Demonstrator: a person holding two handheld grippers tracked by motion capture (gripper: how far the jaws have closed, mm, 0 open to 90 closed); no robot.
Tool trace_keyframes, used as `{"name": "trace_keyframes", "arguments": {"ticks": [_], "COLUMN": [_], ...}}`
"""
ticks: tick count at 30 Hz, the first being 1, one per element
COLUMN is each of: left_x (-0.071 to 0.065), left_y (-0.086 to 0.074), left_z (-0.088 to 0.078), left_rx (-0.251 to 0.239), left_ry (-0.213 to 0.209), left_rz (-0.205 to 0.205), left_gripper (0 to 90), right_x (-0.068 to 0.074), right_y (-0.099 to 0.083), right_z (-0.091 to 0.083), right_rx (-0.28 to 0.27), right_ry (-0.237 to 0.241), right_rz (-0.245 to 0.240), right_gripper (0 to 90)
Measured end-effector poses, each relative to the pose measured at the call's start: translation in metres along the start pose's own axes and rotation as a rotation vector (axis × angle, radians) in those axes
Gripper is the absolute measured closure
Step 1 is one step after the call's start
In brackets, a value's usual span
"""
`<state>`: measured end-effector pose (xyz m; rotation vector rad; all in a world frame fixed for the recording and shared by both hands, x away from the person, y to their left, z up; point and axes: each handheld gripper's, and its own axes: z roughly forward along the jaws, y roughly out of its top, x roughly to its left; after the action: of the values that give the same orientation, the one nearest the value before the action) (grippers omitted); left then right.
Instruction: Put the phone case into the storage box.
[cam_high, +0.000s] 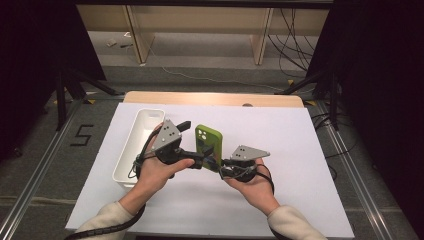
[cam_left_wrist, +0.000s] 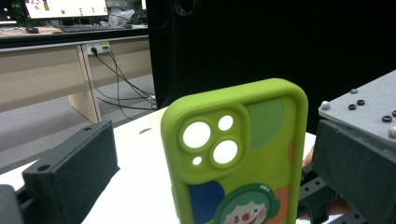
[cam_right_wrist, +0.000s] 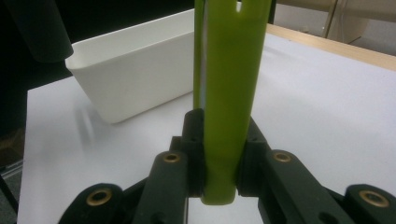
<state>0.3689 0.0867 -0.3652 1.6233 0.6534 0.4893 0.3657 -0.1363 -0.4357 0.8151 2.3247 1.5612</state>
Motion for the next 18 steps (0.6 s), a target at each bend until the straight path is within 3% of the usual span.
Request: {"name": "trace_keyframes", "arguments": {"ticks": [18], "left_x": [-0.007], "left_y": [0.003], "left_z": [0.013], "left_rx": [-0.016], "left_ry": [0.04], "left_rz": [0.003], "left_gripper": [0.0], "right_x": [0.002], "right_y": [0.0], "right_z": [0.003], "right_rx": [0.001], "right_ry": [-0.034], "right_rz": [0.02], "right_gripper": [77.9]}}
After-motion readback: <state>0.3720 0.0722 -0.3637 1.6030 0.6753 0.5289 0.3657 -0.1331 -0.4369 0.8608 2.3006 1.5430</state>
